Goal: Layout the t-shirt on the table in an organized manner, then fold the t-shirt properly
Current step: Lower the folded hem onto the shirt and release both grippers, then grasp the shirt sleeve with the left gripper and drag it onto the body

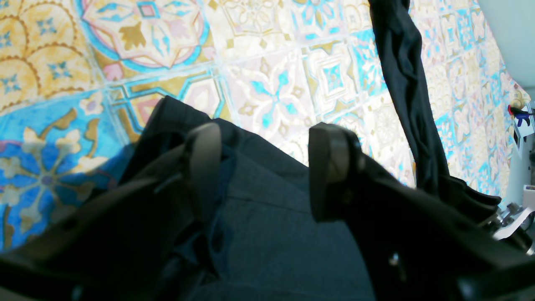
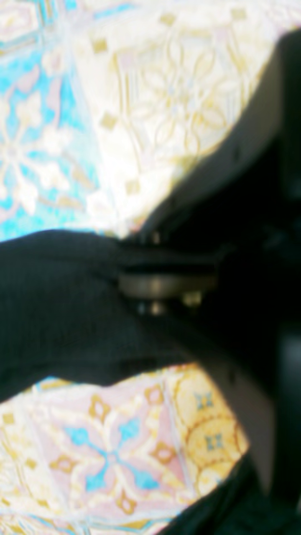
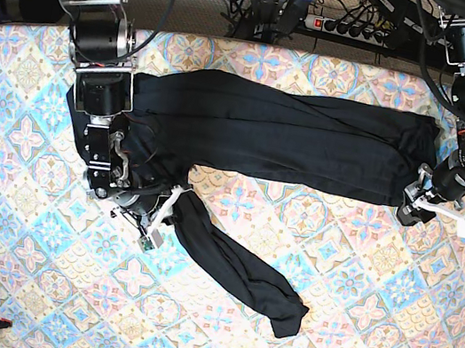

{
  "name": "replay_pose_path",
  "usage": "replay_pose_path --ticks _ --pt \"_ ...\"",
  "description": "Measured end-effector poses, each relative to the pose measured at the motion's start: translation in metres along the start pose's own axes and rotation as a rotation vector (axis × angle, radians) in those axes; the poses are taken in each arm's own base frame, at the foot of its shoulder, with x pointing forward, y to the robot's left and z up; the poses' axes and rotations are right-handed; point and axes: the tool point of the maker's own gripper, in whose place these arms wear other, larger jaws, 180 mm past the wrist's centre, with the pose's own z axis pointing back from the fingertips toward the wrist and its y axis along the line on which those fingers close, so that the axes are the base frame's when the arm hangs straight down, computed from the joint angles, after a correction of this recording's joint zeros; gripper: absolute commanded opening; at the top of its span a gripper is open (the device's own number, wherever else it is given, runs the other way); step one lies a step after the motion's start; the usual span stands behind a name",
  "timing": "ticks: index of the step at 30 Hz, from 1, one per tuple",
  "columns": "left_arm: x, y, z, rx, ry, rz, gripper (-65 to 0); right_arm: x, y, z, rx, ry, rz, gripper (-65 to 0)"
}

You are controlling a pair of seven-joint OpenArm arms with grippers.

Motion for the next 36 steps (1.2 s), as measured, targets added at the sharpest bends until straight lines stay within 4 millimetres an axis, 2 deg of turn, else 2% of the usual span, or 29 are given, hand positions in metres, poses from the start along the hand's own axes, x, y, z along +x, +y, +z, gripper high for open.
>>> replay_pose_path --ticks 3,5,8,11,13,17,20,23,26,28,29,32,34,36 --pt "0.001 0.0 0.0 0.001 -0.003 -0.001 -32.6 0.004 0.007 0.006 -0.008 -0.004 0.053 -64.7" --pt "0.001 0.0 0.0 0.001 -0.006 -0.001 -32.6 0.008 0.019 0.014 -0.001 -0.041 0.085 -65.0" --pt "0.002 0.001 0.0 0.004 -0.008 -0.002 -32.6 0.002 0.043 0.029 0.008 -0.014 0.163 -65.0" --pt "0.003 0.005 0.0 0.028 -0.015 -0.026 -32.6 0.019 0.067 0.053 0.007 -0.077 0.225 -65.0" --pt "0.002 0.009 -0.001 0.055 -0.019 -0.041 -32.6 0.026 0.092 0.064 0.057 -0.131 0.225 -65.0" --pt "-0.008 -0.002 -0.01 0.044 0.011 -0.075 -32.6 0.005 0.141 0.083 0.174 -0.159 0.189 -65.0" --pt "-0.007 -0.001 -0.01 0.055 0.006 -0.085 -32.6 -0.002 0.163 0.1 0.201 -0.186 0.196 -65.0" --pt "-0.006 0.003 -0.009 0.069 0.002 -0.086 -32.6 -0.005 0.177 0.115 0.208 -0.223 0.185 -65.0" --pt "-0.005 -0.007 -0.013 0.047 0.004 -0.097 -32.6 -0.035 0.199 0.12 0.254 -0.173 0.154 -64.9" --pt "-0.007 -0.02 -0.018 0.022 0.015 -0.123 -32.6 -0.061 0.214 0.118 0.29 -0.077 0.17 -64.8" --pt "-0.009 -0.028 -0.02 -0.002 0.02 -0.13 -32.6 -0.065 0.218 0.118 0.302 -0.06 0.182 -64.4" --pt "-0.008 -0.038 -0.024 -0.016 0.023 -0.145 -32.6 -0.051 0.221 0.116 0.31 -0.086 0.204 -60.4" --pt "-0.006 -0.045 -0.027 -0.022 0.016 -0.152 -32.6 -0.052 0.22 0.115 0.308 -0.074 0.209 -57.3" --pt "-0.007 -0.063 -0.032 -0.061 0.019 -0.158 -32.6 -0.06 0.215 0.116 0.298 -0.052 0.208 -53.4"
